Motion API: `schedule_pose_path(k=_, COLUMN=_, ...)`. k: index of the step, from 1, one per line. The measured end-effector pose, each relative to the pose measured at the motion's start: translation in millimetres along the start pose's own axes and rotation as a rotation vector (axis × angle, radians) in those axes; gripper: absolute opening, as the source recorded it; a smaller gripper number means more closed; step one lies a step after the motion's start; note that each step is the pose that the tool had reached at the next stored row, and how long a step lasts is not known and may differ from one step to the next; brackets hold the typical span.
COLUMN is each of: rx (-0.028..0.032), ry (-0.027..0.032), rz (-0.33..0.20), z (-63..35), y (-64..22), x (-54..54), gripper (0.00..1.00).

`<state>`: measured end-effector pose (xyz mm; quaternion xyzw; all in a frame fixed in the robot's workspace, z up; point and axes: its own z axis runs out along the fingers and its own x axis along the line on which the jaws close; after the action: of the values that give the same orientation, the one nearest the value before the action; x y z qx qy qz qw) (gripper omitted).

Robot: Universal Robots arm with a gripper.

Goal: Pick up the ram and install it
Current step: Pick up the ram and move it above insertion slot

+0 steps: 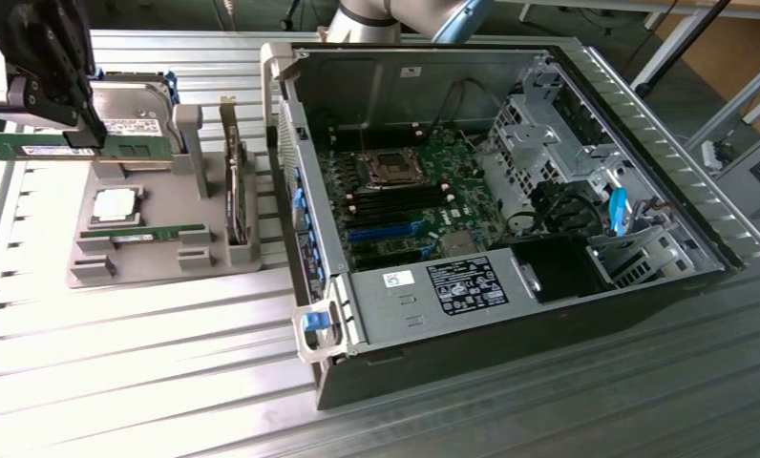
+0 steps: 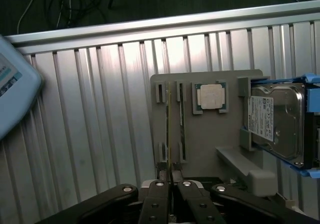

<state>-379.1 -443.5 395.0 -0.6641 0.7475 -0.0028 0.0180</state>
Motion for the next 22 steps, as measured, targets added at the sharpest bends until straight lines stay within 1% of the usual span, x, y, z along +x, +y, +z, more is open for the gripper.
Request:
schedule_pose_path(k=2, rx=0.0000, ry=0.0000, rz=0.000, z=-2.4, y=-0.1, x=-0.1, gripper=0.11)
schedule_pose_path(k=3, rx=0.0000, ry=0.0000, rz=0.000, z=-6.0, y=-0.2, x=-0.2, gripper=0.11)
schedule_pose_path(k=6, rx=0.0000, ry=0.0000, rz=0.000, z=-9.8, y=-0.3, x=-0.2, gripper=0.11)
schedule_pose_path(k=7, rx=0.0000, ry=0.0000, rz=0.000, z=-14.4, y=-0.4, x=-0.4, gripper=0.11)
schedule_pose_path(k=15, rx=0.0000, ry=0.0000, rz=0.000, z=-20.3, y=-0.6, x=-0.5, gripper=0.11)
schedule_pose_path(k=16, rx=0.0000, ry=0.0000, rz=0.000, z=-25.2, y=-0.7, x=-0.6, gripper=0.11)
schedule_pose_path(k=17, rx=0.0000, ry=-0.0001, rz=0.000, z=-32.9, y=-0.9, x=-0.8, gripper=0.11)
schedule_pose_path(k=22, rx=0.0000, ry=0.0000, rz=0.000, z=-36.5, y=-1.0, x=-0.8, gripper=0.11)
